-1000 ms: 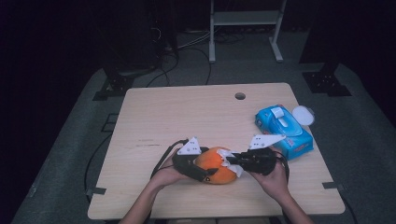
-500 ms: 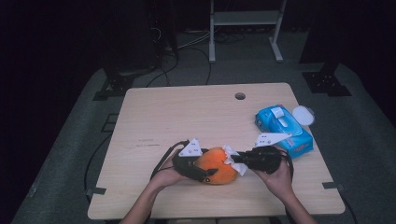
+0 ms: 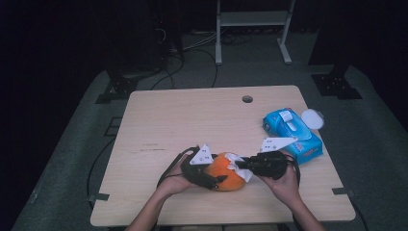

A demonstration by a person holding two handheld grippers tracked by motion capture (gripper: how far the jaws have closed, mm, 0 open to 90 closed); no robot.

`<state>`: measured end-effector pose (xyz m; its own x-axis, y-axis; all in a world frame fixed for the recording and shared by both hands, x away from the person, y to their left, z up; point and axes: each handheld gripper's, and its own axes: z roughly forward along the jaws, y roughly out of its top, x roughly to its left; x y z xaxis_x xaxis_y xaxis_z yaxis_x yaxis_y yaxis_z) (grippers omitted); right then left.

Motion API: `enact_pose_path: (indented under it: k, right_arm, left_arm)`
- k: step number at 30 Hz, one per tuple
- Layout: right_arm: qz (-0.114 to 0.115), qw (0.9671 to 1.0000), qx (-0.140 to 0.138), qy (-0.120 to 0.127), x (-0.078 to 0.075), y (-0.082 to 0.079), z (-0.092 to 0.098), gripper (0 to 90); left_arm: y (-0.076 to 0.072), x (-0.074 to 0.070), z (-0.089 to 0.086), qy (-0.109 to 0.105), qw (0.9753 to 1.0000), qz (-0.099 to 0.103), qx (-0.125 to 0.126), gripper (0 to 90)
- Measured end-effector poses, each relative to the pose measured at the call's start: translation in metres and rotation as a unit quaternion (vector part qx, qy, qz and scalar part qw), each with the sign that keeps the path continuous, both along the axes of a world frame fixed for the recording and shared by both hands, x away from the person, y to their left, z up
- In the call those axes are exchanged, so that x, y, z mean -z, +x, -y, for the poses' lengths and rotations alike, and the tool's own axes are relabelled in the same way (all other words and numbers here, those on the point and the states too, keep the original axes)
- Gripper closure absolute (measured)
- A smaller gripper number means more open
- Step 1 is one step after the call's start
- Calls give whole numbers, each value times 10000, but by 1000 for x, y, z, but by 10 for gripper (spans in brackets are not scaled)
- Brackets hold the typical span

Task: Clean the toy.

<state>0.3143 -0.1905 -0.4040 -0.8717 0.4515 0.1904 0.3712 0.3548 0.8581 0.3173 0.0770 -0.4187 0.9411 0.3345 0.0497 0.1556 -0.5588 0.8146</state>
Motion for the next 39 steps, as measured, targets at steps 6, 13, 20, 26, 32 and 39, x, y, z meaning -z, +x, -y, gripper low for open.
enact_pose_path:
  k: [6,13,20,26,32,39]
  right_arm:
    - [-275,9992,274,12,9,8,20,812]
    - [-270,9995,169,17,6,8,16,812]
    - [-64,9999,-99,13,-6,-1,-1,812]
    - [81,9996,-250,-77,-12,-7,-15,812]
    - [27,9996,-245,-156,-9,-5,-12,815]
    - [-61,9995,-227,-204,-8,-4,-6,815]
  left_arm:
    - [2,1,-5,-58,10000,-57,3,236]
    - [1,1,-3,-19,10000,16,26,234]
    - [-5,-4,7,65,9998,160,60,234]
    - [-8,-4,11,89,9997,221,79,235]
    - [-3,-3,7,-62,9998,112,146,155]
    - [4,0,0,-220,9996,-154,96,133]
